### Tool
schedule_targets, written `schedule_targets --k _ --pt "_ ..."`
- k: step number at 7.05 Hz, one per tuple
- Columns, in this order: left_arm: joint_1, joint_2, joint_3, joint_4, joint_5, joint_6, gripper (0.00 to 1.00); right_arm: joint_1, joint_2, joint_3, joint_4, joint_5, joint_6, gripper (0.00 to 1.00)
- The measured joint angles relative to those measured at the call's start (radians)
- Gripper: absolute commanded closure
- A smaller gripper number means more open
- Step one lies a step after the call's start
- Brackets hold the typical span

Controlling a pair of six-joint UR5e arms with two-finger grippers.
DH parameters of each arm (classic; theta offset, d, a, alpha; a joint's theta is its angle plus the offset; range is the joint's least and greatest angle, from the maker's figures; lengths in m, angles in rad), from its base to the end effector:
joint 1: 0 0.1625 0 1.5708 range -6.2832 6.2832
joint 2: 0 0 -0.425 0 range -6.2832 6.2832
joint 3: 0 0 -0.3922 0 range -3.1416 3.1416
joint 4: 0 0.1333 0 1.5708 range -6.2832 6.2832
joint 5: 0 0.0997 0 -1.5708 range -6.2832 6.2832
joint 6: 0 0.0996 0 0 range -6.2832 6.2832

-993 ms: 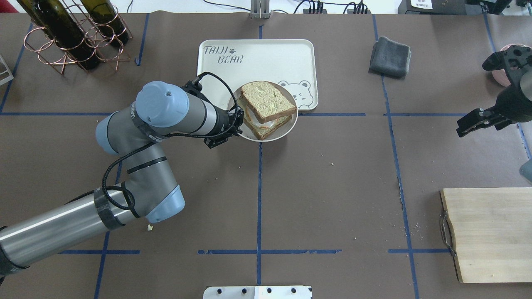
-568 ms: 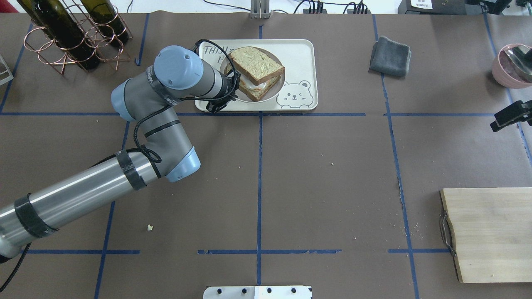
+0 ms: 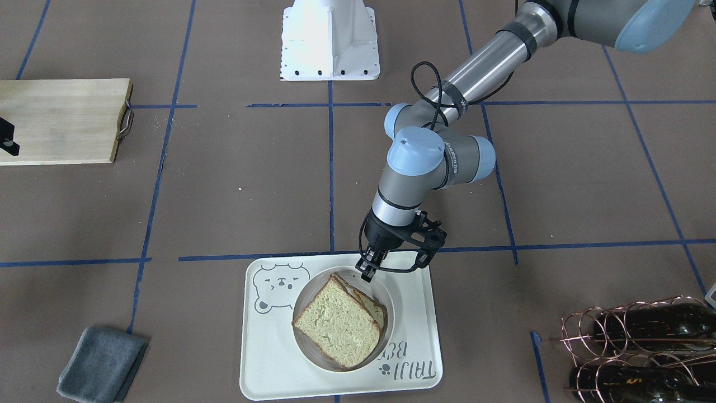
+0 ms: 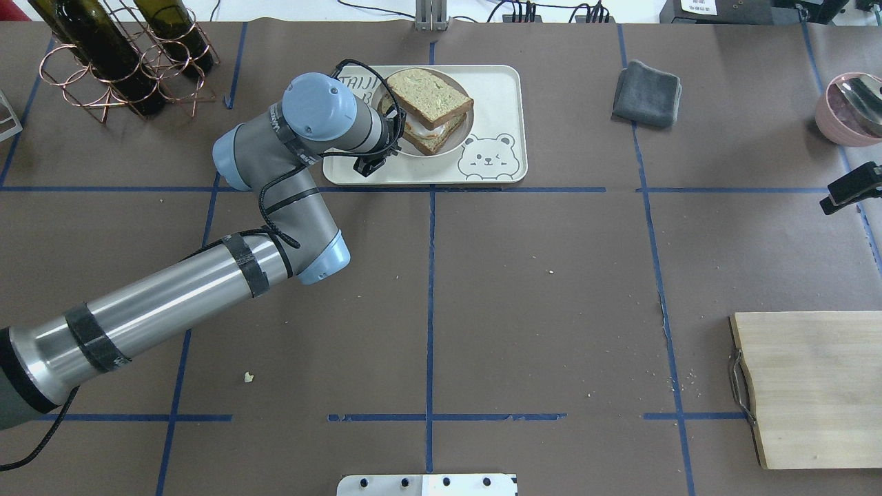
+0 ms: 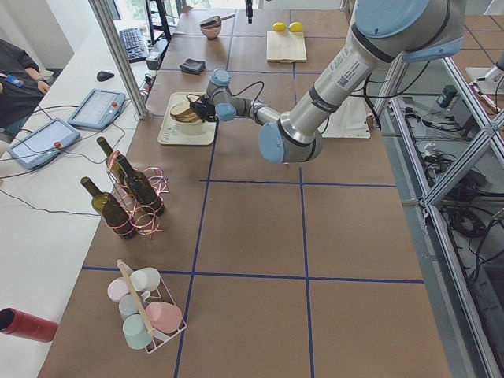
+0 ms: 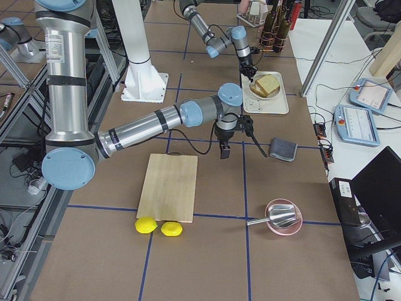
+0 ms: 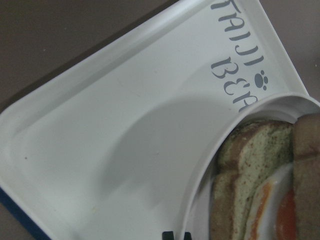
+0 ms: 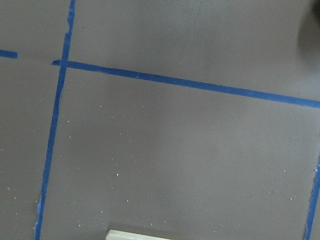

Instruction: Make sandwich and place on tray

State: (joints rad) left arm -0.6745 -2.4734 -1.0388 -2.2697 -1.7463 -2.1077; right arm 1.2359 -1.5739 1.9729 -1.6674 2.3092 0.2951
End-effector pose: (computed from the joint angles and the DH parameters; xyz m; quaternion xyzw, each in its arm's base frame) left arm 0.5783 -0.6108 0.2435 -0.0403 0.5117 -0.4513 0.7300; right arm -0.0943 -0.4725 0.4758 0.0230 -0.3827 -0.0727 0.9207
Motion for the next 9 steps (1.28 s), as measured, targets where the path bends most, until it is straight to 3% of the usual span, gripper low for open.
schedule_targets --k 1,4,6,9 --pt "-0.001 -0.004 0.009 -0.008 0.002 0.001 0.01 0.000 0.001 0.000 0.000 -0.001 0.001 0.00" --pt "-0.007 0.046 -0.049 -0.007 -0.004 0.103 0.00 0.002 0.004 0.000 0.000 -0.002 0.001 0.00" --pt "-0.035 0.180 -0.237 0.046 -0.073 0.246 0.00 0.017 0.010 -0.015 0.001 -0.004 -0.006 0.00" --pt "-0.142 0.411 -0.593 0.246 -0.179 0.622 0.00 0.081 0.016 -0.071 -0.002 -0.046 -0.128 0.00"
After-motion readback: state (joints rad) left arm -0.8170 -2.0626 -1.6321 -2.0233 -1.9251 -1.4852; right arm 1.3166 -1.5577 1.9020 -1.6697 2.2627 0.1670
